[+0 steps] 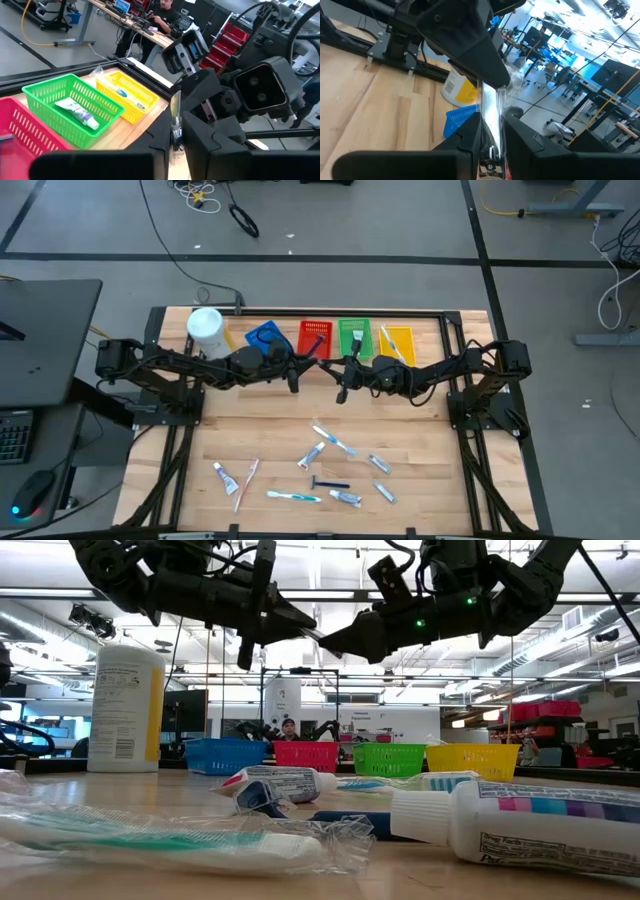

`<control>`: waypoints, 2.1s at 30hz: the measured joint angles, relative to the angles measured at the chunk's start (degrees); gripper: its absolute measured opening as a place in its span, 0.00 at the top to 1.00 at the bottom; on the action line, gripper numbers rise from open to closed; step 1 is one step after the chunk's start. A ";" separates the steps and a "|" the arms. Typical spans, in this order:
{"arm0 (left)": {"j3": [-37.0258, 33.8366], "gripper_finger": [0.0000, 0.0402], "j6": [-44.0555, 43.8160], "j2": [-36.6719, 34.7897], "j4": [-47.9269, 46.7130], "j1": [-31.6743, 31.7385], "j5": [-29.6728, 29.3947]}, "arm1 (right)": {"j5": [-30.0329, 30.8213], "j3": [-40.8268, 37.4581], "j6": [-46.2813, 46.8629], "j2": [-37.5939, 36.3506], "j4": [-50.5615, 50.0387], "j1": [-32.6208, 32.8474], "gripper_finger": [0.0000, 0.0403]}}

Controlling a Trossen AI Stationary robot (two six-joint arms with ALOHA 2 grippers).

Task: Pick & Place Travel size toiletries
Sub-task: Put the silver nail cutter into the blue basket

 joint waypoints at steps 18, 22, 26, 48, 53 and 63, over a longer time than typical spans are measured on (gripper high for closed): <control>-0.09 0.92 2.01 0.02 -7.99 0.11 -9.28 | 1.20 0.20 3.99 0.00 -4.91 -2.32 0.61; -0.09 0.90 2.03 0.02 -12.29 1.79 -13.24 | 3.26 0.19 5.98 -0.04 -7.49 -3.30 0.56; -0.09 0.91 3.56 0.00 -13.72 5.00 -14.46 | 2.63 0.17 6.65 -0.03 -9.08 -3.78 0.55; -0.03 0.90 2.41 -2.23 -31.42 7.92 -26.10 | 2.49 0.13 7.10 -0.04 -11.39 -3.74 0.55; 0.00 0.92 0.74 -5.42 -36.40 6.94 -26.21 | 2.47 0.13 7.75 -0.04 -12.02 -3.74 0.55; -0.61 0.90 -4.62 -4.62 -42.93 6.96 -27.60 | 2.39 0.13 9.01 -0.04 -12.01 -3.74 0.55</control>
